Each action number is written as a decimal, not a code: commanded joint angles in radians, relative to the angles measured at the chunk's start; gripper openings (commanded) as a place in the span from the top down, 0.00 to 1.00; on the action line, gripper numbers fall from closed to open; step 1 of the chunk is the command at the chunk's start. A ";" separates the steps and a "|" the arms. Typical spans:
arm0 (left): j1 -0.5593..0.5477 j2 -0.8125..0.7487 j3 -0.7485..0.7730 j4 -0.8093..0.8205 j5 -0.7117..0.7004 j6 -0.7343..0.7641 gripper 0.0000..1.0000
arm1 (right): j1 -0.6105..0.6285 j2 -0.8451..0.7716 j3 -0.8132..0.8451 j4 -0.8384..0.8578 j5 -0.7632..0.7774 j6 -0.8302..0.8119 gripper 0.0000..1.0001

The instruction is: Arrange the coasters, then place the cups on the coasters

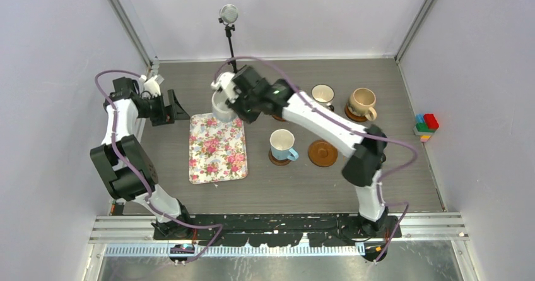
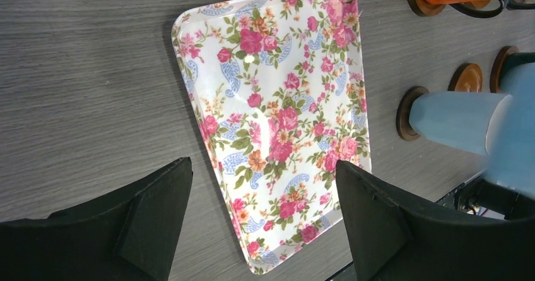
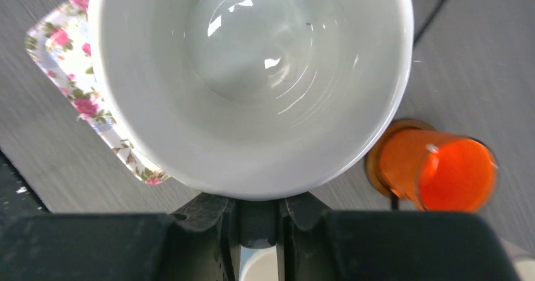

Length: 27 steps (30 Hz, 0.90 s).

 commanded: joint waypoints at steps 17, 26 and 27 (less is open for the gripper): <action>0.006 -0.118 0.015 -0.062 -0.003 0.037 0.11 | -0.415 -0.874 -0.771 0.011 -0.027 0.039 1.00; 0.005 -0.110 -0.010 -0.038 0.003 0.030 0.11 | -0.585 -0.995 -1.100 0.042 -0.069 -0.021 1.00; 0.005 -0.109 -0.012 -0.039 0.004 0.030 0.11 | -0.588 -1.002 -1.129 0.068 -0.062 -0.020 1.00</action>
